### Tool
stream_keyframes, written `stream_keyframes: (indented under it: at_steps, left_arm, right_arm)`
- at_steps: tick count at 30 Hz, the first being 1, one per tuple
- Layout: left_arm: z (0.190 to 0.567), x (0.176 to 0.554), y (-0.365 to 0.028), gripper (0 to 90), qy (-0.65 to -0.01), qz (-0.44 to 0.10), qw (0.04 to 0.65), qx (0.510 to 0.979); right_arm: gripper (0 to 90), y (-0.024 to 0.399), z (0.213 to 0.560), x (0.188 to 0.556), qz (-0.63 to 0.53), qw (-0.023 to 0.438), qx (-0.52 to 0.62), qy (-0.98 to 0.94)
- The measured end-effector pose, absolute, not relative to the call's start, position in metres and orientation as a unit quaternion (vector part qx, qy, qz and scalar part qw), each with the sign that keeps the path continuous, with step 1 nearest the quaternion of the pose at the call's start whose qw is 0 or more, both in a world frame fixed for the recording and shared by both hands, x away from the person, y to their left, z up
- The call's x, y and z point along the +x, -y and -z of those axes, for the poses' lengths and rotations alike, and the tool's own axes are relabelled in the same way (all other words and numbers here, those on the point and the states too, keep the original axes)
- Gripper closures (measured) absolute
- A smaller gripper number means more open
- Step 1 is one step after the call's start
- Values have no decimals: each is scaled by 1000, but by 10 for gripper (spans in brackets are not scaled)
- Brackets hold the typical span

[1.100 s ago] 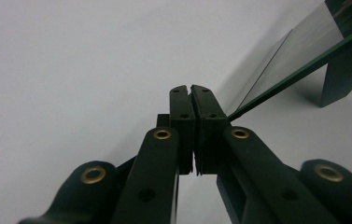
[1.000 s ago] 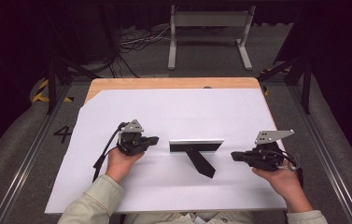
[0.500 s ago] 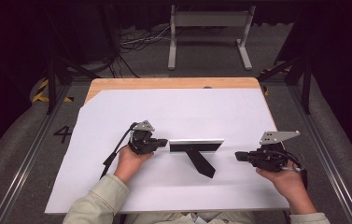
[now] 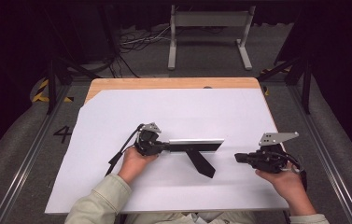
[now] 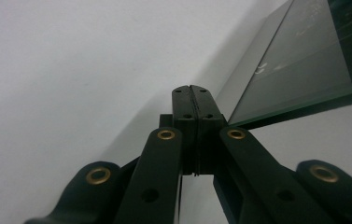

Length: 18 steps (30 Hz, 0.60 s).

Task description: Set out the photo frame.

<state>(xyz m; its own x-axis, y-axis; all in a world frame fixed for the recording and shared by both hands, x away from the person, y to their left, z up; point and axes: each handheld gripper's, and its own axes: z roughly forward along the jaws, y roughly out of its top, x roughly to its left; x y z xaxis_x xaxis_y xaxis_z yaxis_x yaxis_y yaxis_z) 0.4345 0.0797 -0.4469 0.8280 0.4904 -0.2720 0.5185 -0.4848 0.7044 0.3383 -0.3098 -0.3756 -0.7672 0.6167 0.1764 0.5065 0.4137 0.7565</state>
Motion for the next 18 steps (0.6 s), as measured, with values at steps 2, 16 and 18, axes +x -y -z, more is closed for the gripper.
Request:
stream_keyframes:
  at_steps: [2,16,18]
  left_arm:
    - [446,435,-78,900,-293,15,411,863]
    - [448,430,-69,900,-261,26,398,879]
    - [447,428,-68,900,-255,27,394,883]
  right_arm:
    - [896,311,375,338,-426,65,335,-838]
    - [896,313,369,334,-434,70,333,-834]
    - [896,313,367,334,-435,72,332,-834]
